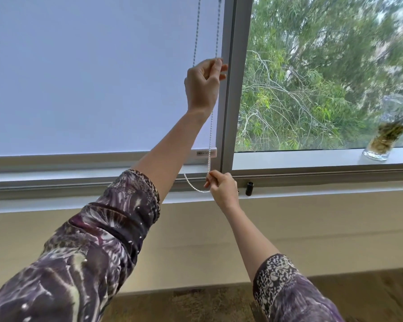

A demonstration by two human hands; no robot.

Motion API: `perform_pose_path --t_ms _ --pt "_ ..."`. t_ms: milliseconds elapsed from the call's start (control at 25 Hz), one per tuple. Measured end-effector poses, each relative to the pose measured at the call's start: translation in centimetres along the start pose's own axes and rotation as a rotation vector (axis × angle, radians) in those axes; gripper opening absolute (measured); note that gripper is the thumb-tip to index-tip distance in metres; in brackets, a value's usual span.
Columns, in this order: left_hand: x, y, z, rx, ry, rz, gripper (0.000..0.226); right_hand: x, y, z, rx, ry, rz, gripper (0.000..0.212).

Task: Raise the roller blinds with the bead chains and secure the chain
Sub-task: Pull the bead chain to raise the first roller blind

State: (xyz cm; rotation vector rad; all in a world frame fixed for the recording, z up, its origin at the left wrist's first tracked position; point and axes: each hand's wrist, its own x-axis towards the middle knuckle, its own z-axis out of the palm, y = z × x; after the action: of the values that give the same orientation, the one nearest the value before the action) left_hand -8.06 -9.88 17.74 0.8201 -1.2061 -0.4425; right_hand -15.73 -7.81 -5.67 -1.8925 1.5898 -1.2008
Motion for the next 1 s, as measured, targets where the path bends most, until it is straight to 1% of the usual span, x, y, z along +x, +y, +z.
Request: perform_pose_path --t_ms 200,360,480,600,680,800,1000 --pt "2.2 1.7 0.3 0.017 0.017 0.064 0.02 -1.5 1.4 0.7 -0.084 -0.071 0.027 0.025" --pt "2.6 1.5 0.7 0.009 0.037 0.038 0.018 -1.9 2.0 1.1 -0.093 -0.111 0.041 0.025" --pt "2.0 0.6 1.2 0.001 0.046 0.028 0.018 -1.3 2.5 1.2 -0.071 -0.188 0.061 0.025" --pt "1.1 -0.6 1.6 0.012 0.049 0.004 0.016 -0.6 2.4 0.7 -0.035 -0.223 0.064 0.018" --pt "0.6 -2.2 1.5 0.037 0.036 -0.027 0.015 0.4 1.8 -0.4 0.027 -0.177 0.07 0.02" --pt "-0.1 -4.8 0.7 0.092 0.013 -0.073 0.014 2.7 -0.2 -3.0 0.127 -0.056 0.04 0.02" --pt "-1.5 -6.9 0.3 0.118 0.02 -0.094 0.016 7.2 -4.7 -7.9 0.309 0.115 -0.086 0.019"
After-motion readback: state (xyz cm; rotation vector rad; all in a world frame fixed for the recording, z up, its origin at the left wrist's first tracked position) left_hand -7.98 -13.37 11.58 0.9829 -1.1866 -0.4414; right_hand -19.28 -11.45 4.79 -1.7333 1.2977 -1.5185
